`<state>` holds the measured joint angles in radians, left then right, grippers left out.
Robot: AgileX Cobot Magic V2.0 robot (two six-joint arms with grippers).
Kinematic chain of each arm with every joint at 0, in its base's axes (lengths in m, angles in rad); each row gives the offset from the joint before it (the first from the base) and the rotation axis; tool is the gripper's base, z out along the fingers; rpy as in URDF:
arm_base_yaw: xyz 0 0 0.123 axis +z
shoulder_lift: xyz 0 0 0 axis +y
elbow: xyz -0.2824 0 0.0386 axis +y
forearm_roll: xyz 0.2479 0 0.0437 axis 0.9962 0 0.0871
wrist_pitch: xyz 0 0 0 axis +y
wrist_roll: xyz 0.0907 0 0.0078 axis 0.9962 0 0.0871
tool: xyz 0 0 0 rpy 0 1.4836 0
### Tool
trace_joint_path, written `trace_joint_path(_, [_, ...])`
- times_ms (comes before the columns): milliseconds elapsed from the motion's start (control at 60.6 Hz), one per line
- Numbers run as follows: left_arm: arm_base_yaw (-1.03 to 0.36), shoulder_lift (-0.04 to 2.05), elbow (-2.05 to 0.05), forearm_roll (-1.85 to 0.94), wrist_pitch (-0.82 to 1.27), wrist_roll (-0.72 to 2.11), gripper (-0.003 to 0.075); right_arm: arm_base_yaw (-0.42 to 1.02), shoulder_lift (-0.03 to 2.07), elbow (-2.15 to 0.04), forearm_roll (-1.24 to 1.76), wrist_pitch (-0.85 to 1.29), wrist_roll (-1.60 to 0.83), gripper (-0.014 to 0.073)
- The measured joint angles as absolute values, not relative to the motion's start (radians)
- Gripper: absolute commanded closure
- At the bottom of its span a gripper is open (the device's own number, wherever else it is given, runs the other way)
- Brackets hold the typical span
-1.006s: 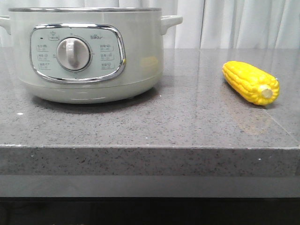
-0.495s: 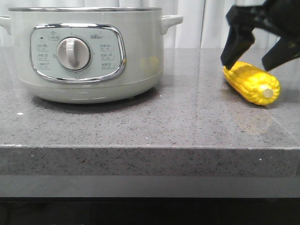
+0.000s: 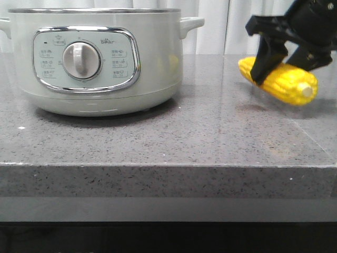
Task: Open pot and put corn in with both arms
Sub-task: 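Carry the corn over the open pot and lower it inside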
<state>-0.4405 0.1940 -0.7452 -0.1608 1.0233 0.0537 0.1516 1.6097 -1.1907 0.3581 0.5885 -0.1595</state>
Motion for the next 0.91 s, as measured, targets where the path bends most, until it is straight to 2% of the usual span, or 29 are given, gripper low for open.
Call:
trace_joint_path(198, [-0.440, 0.194, -0.745, -0.161, 1.023, 0.054, 0.0541, 0.161, 1.577, -1.336, 0.358, 0.605, -0.163, 0.0372])
trace_joint_path(363, [-0.440, 0.194, -0.745, -0.161, 1.023, 0.054, 0.0541, 0.248, 1.593, -1.505, 0.356, 0.605, -0.192, 0.0371])
trace_joint_path(643, [-0.440, 0.194, -0.745, -0.161, 1.023, 0.054, 0.0541, 0.503, 1.791, -1.783, 0.358, 0.616, -0.228, 0.0370])
trace_joint_path(825, [-0.440, 0.194, -0.745, -0.161, 1.023, 0.054, 0.0541, 0.573, 1.892, -1.845, 0.360, 0.620, -0.231, 0.0363])
trace_joint_path(907, [-0.440, 0.194, -0.745, -0.161, 1.023, 0.054, 0.0541, 0.583, 1.922, -1.845, 0.362, 0.626, -0.231, 0.0322])
